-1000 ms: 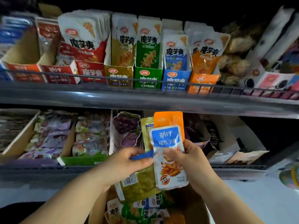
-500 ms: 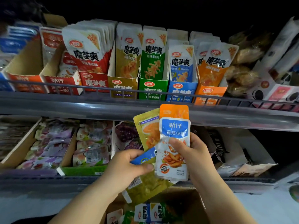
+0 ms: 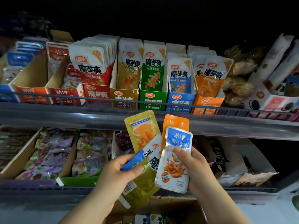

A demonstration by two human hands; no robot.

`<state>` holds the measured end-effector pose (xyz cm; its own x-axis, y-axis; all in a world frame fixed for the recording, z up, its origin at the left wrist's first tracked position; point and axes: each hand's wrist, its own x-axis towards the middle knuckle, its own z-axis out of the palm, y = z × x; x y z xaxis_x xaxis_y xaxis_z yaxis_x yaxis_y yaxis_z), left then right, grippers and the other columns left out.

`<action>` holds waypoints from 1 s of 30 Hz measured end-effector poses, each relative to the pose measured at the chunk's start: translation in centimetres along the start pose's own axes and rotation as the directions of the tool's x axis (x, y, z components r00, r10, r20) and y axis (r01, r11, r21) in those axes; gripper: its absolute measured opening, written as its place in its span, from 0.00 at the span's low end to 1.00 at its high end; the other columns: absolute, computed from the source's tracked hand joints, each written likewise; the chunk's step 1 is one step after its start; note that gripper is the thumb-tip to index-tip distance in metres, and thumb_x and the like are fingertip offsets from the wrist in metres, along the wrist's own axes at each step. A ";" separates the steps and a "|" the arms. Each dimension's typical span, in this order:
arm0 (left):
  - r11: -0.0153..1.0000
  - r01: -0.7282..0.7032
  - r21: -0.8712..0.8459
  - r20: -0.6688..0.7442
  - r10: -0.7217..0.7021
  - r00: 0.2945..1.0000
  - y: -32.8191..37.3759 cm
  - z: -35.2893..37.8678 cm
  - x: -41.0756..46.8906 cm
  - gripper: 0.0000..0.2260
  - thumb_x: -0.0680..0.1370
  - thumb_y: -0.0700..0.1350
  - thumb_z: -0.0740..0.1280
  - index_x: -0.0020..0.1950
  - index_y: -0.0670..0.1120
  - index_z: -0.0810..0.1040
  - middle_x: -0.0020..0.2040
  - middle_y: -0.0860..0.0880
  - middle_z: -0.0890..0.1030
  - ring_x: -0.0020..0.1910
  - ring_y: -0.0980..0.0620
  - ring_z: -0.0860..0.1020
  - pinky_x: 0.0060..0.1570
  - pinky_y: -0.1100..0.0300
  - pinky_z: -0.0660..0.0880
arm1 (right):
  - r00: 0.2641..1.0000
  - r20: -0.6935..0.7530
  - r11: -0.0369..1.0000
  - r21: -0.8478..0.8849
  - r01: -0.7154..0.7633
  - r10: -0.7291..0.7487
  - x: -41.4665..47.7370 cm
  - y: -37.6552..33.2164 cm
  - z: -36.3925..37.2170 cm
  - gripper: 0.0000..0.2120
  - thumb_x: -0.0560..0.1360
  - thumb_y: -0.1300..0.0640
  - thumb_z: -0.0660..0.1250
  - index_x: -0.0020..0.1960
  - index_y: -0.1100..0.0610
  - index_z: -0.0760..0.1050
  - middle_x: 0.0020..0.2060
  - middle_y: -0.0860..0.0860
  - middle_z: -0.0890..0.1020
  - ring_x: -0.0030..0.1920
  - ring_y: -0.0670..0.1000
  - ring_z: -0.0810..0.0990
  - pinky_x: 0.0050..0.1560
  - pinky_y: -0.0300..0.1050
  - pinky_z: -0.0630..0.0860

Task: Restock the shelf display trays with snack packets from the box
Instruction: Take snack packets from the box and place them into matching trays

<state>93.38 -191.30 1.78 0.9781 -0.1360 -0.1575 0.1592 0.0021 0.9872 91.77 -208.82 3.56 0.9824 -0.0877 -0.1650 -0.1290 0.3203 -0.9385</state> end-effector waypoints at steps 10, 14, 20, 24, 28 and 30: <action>0.997 -0.044 -0.065 0.041 0.047 0.998 0.3 0.7 -0.6 0.15 0.76 0.36 0.62 0.43 0.59 0.72 0.42 0.64 0.78 0.40 0.67 0.77 0.40 0.72 0.72 | 0.981 -0.098 0.982 -0.097 0.160 -0.170 0.0 1.7 1.9 0.14 0.66 0.51 0.65 0.51 0.49 0.71 0.42 0.49 0.84 0.42 0.50 0.84 0.40 0.44 0.82; 0.997 -0.050 -0.058 0.072 0.054 0.996 0.3 0.9 -0.6 0.16 0.77 0.35 0.61 0.45 0.58 0.74 0.38 0.63 0.82 0.37 0.70 0.78 0.35 0.75 0.72 | 0.940 -0.204 0.961 -0.093 0.259 -0.273 0.1 2.1 2.3 0.15 0.71 0.61 0.67 0.51 0.46 0.66 0.47 0.50 0.80 0.45 0.50 0.82 0.43 0.44 0.81; 0.992 -0.055 -0.115 0.076 0.064 0.995 0.7 1.2 -0.9 0.13 0.76 0.36 0.62 0.42 0.56 0.72 0.31 0.65 0.80 0.32 0.72 0.76 0.29 0.79 0.69 | 0.914 -0.295 0.960 -0.106 0.257 -0.278 0.5 1.8 2.3 0.09 0.69 0.62 0.69 0.43 0.54 0.70 0.41 0.54 0.81 0.42 0.55 0.81 0.45 0.54 0.79; 0.988 -0.039 -0.149 0.070 0.050 0.996 0.8 1.4 -0.9 0.09 0.74 0.39 0.66 0.46 0.54 0.75 0.36 0.65 0.82 0.36 0.68 0.79 0.31 0.76 0.71 | 0.918 -0.243 0.942 -0.201 0.269 -0.315 0.5 1.6 2.2 0.05 0.70 0.61 0.68 0.42 0.55 0.72 0.38 0.52 0.81 0.40 0.53 0.81 0.43 0.51 0.78; 0.989 -0.013 -0.148 -0.013 0.011 1.000 0.3 1.9 -0.6 0.11 0.71 0.35 0.69 0.48 0.50 0.76 0.37 0.58 0.84 0.35 0.60 0.82 0.30 0.70 0.74 | 0.907 -0.245 0.925 -0.256 0.281 -0.344 0.4 2.3 2.8 0.05 0.70 0.60 0.68 0.42 0.53 0.72 0.34 0.49 0.82 0.37 0.49 0.81 0.40 0.46 0.78; 0.989 -0.018 -0.144 -0.051 0.011 0.999 0.1 2.1 -0.4 0.12 0.71 0.34 0.69 0.47 0.50 0.77 0.36 0.57 0.84 0.34 0.60 0.81 0.29 0.71 0.74 | 0.903 -0.279 0.936 -0.228 0.269 -0.328 0.6 2.8 3.0 0.05 0.70 0.60 0.68 0.43 0.54 0.72 0.36 0.49 0.82 0.38 0.50 0.81 0.41 0.48 0.78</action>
<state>92.69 -193.34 1.97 0.9853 -0.0852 -0.1481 0.1594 0.1472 0.9762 92.37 -205.13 1.79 0.8912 -0.4475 0.0742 0.1131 0.0608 -0.9917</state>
